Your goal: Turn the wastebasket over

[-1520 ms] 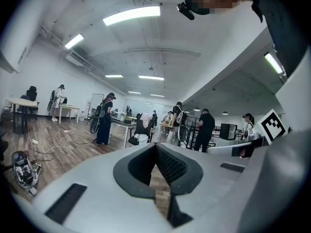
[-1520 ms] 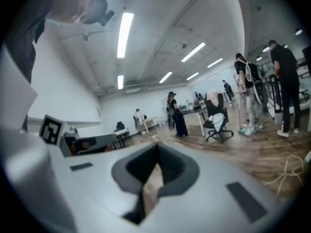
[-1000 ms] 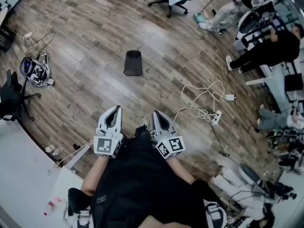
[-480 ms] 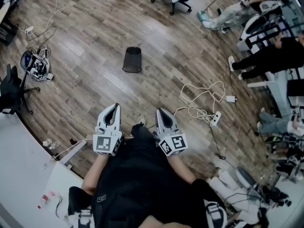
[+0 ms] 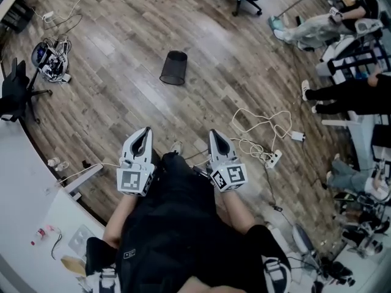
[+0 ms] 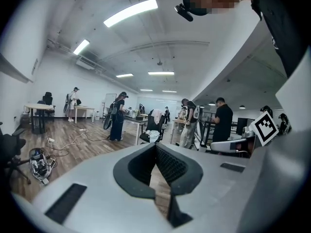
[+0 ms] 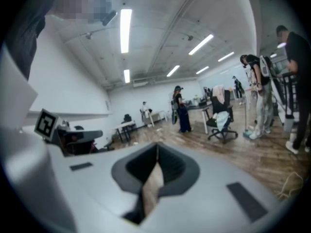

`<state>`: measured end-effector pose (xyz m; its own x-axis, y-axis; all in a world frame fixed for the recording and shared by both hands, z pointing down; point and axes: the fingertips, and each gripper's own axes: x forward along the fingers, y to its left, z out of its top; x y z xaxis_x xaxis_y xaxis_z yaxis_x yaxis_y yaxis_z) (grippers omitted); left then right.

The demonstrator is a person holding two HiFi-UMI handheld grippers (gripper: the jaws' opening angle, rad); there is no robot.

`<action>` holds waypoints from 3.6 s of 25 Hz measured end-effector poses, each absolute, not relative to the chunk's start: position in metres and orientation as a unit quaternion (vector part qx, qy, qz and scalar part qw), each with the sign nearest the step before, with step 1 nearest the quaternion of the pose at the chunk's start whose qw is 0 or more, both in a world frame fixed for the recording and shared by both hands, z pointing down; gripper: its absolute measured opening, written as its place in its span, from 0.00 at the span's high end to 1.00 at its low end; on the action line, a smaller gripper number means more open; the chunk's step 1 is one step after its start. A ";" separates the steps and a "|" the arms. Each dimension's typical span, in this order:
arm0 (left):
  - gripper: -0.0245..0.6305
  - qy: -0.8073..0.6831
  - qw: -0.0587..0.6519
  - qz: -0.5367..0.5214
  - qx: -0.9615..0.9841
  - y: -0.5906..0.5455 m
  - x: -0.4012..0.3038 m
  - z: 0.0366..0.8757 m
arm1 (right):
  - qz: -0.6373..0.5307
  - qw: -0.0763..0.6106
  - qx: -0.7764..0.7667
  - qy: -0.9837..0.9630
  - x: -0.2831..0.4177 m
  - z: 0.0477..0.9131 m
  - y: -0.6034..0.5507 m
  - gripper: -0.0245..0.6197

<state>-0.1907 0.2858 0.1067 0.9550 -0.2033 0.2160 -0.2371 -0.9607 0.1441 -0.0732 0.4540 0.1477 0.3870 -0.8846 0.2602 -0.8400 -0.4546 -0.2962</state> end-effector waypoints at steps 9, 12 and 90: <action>0.91 -0.120 0.089 0.115 0.982 0.285 -0.171 0.116 | -0.195 0.079 -0.821 0.531 -0.037 0.152 0.434 0.91; 0.91 -0.124 0.092 0.116 0.981 0.276 -0.161 0.122 | -0.198 0.079 -0.816 0.536 -0.029 0.157 0.420 0.91; 0.91 -0.383 0.233 0.140 0.883 0.027 0.001 0.466 | -0.395 -0.341 -0.568 0.637 0.156 0.832 0.129 0.80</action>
<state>0.0008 0.0269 0.4660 0.6682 -0.6105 0.4252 -0.7407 -0.5991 0.3040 0.1564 0.1285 0.8320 -0.1221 -0.4534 0.8829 -0.9924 0.0438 -0.1148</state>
